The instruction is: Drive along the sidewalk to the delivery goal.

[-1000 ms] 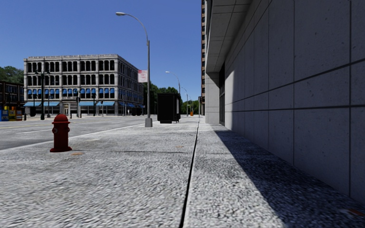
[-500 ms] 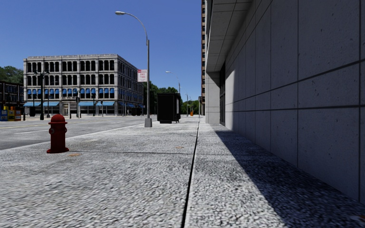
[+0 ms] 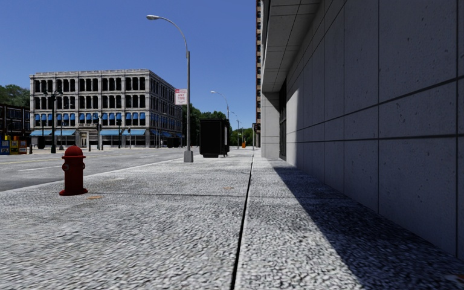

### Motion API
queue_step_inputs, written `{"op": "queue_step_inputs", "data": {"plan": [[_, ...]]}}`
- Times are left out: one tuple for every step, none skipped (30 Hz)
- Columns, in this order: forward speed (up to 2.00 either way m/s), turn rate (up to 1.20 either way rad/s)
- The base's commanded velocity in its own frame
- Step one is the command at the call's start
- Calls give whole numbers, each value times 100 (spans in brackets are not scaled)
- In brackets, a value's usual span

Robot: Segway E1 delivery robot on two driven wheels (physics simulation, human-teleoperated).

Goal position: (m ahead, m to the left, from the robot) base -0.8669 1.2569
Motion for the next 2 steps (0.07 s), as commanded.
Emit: {"op": "queue_step_inputs", "data": {"plan": [[0,0],[0,0]]}}
